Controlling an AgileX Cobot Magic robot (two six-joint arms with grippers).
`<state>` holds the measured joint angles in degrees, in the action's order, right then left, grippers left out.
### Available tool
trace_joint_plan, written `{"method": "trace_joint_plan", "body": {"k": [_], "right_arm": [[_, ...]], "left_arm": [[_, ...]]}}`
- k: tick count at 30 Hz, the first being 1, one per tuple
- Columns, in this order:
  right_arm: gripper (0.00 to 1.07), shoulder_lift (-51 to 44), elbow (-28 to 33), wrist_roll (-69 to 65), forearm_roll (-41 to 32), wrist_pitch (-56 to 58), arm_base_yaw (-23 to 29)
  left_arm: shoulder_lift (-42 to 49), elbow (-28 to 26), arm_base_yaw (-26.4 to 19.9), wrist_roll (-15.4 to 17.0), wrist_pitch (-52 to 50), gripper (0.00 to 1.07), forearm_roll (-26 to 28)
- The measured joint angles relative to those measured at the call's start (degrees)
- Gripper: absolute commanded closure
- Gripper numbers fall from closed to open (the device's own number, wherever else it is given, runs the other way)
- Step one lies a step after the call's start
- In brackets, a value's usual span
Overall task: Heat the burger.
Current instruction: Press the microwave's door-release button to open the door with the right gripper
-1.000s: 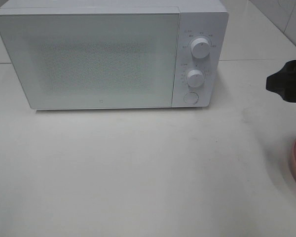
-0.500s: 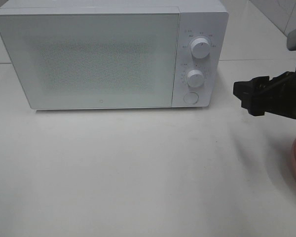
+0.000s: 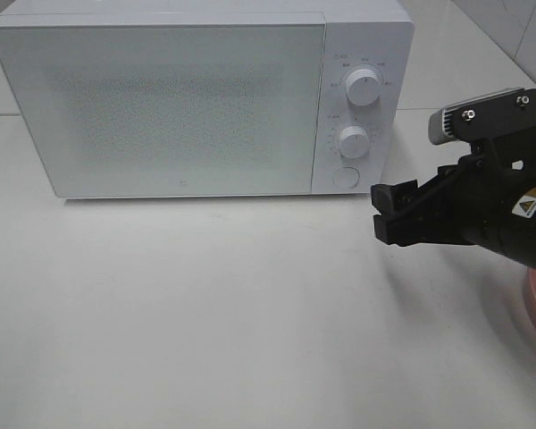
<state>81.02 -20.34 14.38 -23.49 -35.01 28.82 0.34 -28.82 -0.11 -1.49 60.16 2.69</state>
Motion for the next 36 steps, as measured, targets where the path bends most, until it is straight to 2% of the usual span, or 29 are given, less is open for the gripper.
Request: {"method": "trace_joint_plan", "body": {"k": [3, 14, 20, 27, 32, 36], "right_arm": [[0.33, 3.04, 0.23, 4.18, -7.56, -8.48, 5.44], [0.33, 9.28, 0.23, 5.27, -21.89, -23.95, 14.21], [0.33, 12.43, 0.17, 5.21, -24.18, -29.22, 16.44], [0.34, 13.87, 0.17, 3.95, -24.52, -30.14, 16.62], [0.39, 13.98, 0.17, -0.97, -24.58, -30.14, 16.62], [0.46, 13.98, 0.17, -9.97, -24.69, -30.14, 16.62]], "left_arm": [[0.0, 0.0, 0.0, 0.0, 0.0, 0.16, 0.0], [0.0, 0.0, 0.0, 0.0, 0.0, 0.16, 0.0], [0.0, 0.0, 0.0, 0.0, 0.0, 0.16, 0.0], [0.0, 0.0, 0.0, 0.0, 0.0, 0.16, 0.0], [0.0, 0.0, 0.0, 0.0, 0.0, 0.16, 0.0], [0.0, 0.0, 0.0, 0.0, 0.0, 0.16, 0.0]]}}
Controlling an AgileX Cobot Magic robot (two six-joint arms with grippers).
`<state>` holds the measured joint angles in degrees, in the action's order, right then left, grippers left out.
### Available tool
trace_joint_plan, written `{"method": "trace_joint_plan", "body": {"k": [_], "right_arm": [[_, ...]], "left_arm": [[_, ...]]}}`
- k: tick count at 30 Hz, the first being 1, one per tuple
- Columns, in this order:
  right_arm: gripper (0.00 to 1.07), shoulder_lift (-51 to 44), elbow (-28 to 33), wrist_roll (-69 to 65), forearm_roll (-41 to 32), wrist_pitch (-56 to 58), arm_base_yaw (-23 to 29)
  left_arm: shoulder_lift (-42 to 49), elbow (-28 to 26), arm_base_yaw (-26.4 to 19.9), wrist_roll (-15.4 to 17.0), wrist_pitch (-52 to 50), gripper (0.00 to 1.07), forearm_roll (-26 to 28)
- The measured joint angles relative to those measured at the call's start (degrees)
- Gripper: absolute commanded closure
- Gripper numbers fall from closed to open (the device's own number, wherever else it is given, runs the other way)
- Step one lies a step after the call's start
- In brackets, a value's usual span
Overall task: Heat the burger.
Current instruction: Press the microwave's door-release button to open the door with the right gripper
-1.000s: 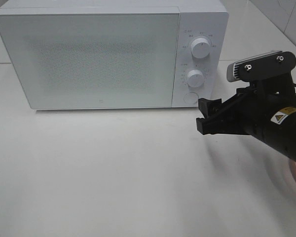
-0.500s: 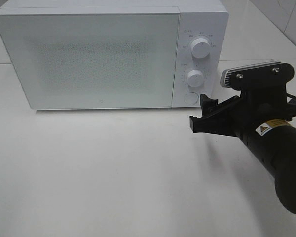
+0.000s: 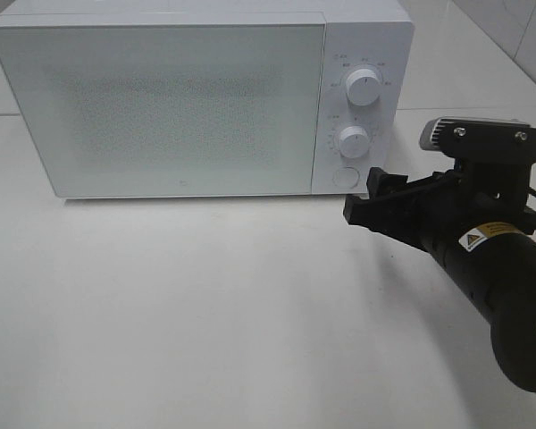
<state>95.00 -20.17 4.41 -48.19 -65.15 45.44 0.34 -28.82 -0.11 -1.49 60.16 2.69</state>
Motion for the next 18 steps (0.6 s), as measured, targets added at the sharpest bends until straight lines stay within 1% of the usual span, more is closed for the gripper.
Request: {"method": "trace_joint_plan", "body": {"k": [1, 3, 4, 5, 7, 8, 10, 11, 12, 13, 14, 15, 16, 17, 18], "right_arm": [[0.46, 0.0, 0.0, 0.0, 0.0, 0.0, 0.0], [0.51, 0.0, 0.0, -6.7, 0.0, 0.0, 0.0], [0.51, 0.0, 0.0, -6.7, 0.0, 0.0, 0.0], [0.56, 0.0, 0.0, -11.92, 0.0, 0.0, 0.0], [0.57, 0.0, 0.0, -14.15, 0.0, 0.0, 0.0], [0.62, 0.0, 0.0, -19.94, 0.0, 0.0, 0.0], [0.64, 0.0, 0.0, -22.46, 0.0, 0.0, 0.0], [0.69, 0.0, 0.0, -28.19, 0.0, 0.06, 0.0], [0.69, 0.0, 0.0, -28.19, 0.0, 0.06, 0.0], [0.73, 0.0, 0.0, -34.89, 0.0, 0.06, 0.0], [0.76, 0.0, 0.0, -38.22, -0.06, 0.06, 0.0], [0.76, 0.0, 0.0, -38.22, -0.06, 0.06, 0.0], [0.8, 0.0, 0.0, -43.95, -0.06, 0.06, 0.0], [0.8, 0.0, 0.0, -43.95, -0.06, 0.06, 0.0], [0.81, 0.0, 0.0, -49.5, -0.06, 0.17, 0.0]], "left_arm": [[0.0, 0.0, 0.0, 0.0, 0.0, 0.16, 0.0], [0.0, 0.0, 0.0, 0.0, 0.0, 0.16, 0.0], [0.0, 0.0, 0.0, 0.0, 0.0, 0.16, 0.0], [0.0, 0.0, 0.0, 0.0, 0.0, 0.16, 0.0], [0.0, 0.0, 0.0, 0.0, 0.0, 0.16, 0.0], [0.0, 0.0, 0.0, 0.0, 0.0, 0.16, 0.0], [0.0, 0.0, 0.0, 0.0, 0.0, 0.16, 0.0], [0.0, 0.0, 0.0, 0.0, 0.0, 0.16, 0.0], [0.0, 0.0, 0.0, 0.0, 0.0, 0.16, 0.0], [0.0, 0.0, 0.0, 0.0, 0.0, 0.16, 0.0], [0.0, 0.0, 0.0, 0.0, 0.0, 0.16, 0.0], [0.0, 0.0, 0.0, 0.0, 0.0, 0.16, 0.0], [0.0, 0.0, 0.0, 0.0, 0.0, 0.16, 0.0], [0.0, 0.0, 0.0, 0.0, 0.0, 0.16, 0.0], [0.0, 0.0, 0.0, 0.0, 0.0, 0.16, 0.0]]}}
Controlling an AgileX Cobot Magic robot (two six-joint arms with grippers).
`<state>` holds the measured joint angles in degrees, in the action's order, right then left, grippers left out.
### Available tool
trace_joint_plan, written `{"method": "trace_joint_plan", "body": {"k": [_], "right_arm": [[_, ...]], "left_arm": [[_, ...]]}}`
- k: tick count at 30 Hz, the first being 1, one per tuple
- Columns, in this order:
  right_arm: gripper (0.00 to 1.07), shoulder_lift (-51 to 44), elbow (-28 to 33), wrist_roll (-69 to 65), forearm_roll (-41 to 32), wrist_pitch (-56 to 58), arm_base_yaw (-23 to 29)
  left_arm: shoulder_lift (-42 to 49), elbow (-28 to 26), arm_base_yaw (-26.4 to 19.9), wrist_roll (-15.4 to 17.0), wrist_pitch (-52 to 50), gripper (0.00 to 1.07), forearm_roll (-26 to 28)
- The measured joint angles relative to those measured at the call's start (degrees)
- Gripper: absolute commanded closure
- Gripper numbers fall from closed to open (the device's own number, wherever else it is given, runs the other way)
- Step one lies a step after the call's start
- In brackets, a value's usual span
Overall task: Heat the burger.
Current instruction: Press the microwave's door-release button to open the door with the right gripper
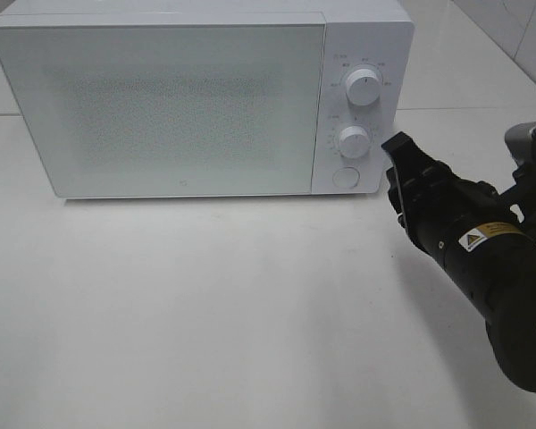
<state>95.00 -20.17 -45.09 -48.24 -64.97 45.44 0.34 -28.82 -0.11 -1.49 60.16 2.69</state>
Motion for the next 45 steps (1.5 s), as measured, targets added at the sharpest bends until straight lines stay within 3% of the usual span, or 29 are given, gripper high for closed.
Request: {"method": "trace_joint_plan", "body": {"k": [8, 14, 33, 45], "right_arm": [[0.92, 0.0, 0.0, -15.07, 0.0, 1.03, 0.0], [1.07, 0.0, 0.0, -25.38, -0.06, 5.16, 0.0], [1.07, 2.35, -0.46, -28.76, -3.32, 6.82, 0.0], [1.07, 12.43, -8.54, -30.94, -3.44, 5.9, 0.0]], "left_arm": [[0.0, 0.0, 0.0, 0.0, 0.0, 0.16, 0.0], [0.0, 0.0, 0.0, 0.0, 0.0, 0.16, 0.0], [0.0, 0.0, 0.0, 0.0, 0.0, 0.16, 0.0], [0.0, 0.0, 0.0, 0.0, 0.0, 0.16, 0.0]]}}
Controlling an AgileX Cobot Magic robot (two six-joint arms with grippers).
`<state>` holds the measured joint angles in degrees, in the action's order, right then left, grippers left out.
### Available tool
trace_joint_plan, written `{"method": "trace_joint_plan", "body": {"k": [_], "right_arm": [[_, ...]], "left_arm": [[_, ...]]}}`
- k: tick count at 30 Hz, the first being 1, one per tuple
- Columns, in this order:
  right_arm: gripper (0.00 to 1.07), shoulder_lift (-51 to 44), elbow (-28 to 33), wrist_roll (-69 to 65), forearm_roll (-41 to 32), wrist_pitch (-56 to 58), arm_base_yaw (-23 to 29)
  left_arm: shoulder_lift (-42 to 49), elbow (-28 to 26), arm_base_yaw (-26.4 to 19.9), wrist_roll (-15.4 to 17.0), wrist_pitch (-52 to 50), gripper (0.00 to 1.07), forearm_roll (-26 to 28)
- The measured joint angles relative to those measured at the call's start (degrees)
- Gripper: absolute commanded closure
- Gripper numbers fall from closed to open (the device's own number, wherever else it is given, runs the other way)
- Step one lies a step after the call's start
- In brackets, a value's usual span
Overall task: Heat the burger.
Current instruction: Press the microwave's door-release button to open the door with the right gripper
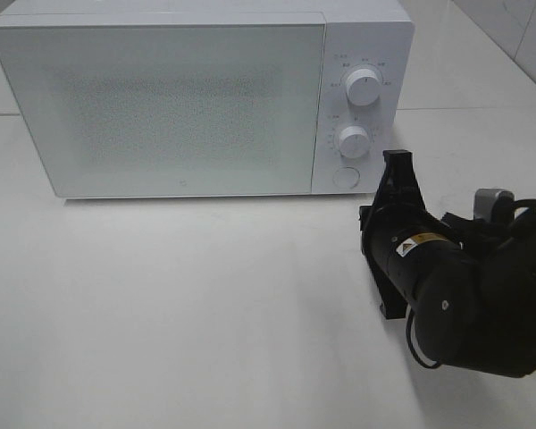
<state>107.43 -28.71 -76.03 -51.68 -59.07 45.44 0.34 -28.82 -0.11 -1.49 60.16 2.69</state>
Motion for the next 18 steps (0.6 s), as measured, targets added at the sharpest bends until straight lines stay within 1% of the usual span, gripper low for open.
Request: {"method": "trace_joint_plan", "body": {"k": [1, 3, 4, 6, 9, 18], "right_arm": [[1.07, 1.03, -1.38, 0.0, 0.34, 0.23, -0.46], [1.07, 1.49, -2.12, 0.0, 0.57, 0.4, -0.8], [1.07, 2.18, -3.44, 0.0, 0.97, 1.32, -1.78], [1.07, 2.58, -4.01, 0.0, 1.26, 1.72, -2.23], [1.07, 4.24, -6.65, 0.0, 3.15, 2.12, -4.53], [1.07, 7.73, -11.29, -0.46, 6.02, 4.13, -8.19]], "left_arm": [[0.0, 0.0, 0.0, 0.0, 0.0, 0.16, 0.0], [0.0, 0.0, 0.0, 0.0, 0.0, 0.16, 0.0], [0.0, 0.0, 0.0, 0.0, 0.0, 0.16, 0.0], [0.0, 0.0, 0.0, 0.0, 0.0, 0.16, 0.0], [0.0, 0.0, 0.0, 0.0, 0.0, 0.16, 0.0], [0.0, 0.0, 0.0, 0.0, 0.0, 0.16, 0.0]]}}
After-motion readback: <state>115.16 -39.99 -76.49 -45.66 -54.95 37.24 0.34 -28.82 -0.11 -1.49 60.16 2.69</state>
